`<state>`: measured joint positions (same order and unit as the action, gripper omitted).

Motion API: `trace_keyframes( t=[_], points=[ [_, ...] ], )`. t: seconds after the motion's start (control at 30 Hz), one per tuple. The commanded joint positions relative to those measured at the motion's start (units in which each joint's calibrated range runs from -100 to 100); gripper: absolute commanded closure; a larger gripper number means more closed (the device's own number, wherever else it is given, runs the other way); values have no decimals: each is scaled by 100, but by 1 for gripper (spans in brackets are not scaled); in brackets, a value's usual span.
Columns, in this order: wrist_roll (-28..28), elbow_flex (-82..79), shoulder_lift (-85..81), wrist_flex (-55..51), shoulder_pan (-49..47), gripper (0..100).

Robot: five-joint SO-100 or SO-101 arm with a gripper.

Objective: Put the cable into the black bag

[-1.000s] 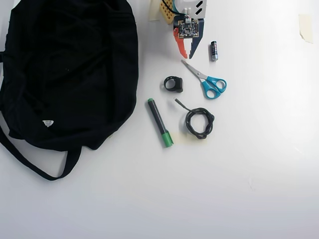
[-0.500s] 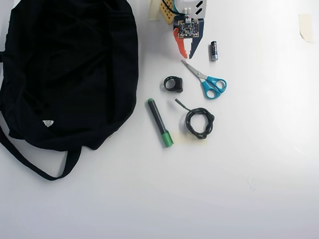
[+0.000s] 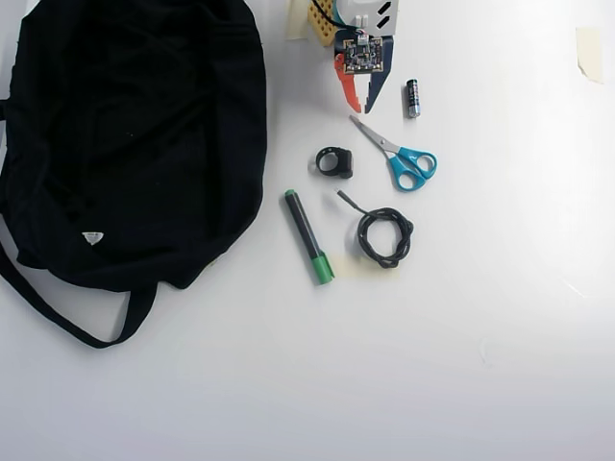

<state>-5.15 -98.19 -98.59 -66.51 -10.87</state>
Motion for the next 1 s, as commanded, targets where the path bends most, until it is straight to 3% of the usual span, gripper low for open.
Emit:
trace_keyframes(
  t=[0.0, 0.97],
  points=[
    [28, -109, -58, 1, -27, 98],
    [28, -109, -33, 1, -27, 98]
  ],
)
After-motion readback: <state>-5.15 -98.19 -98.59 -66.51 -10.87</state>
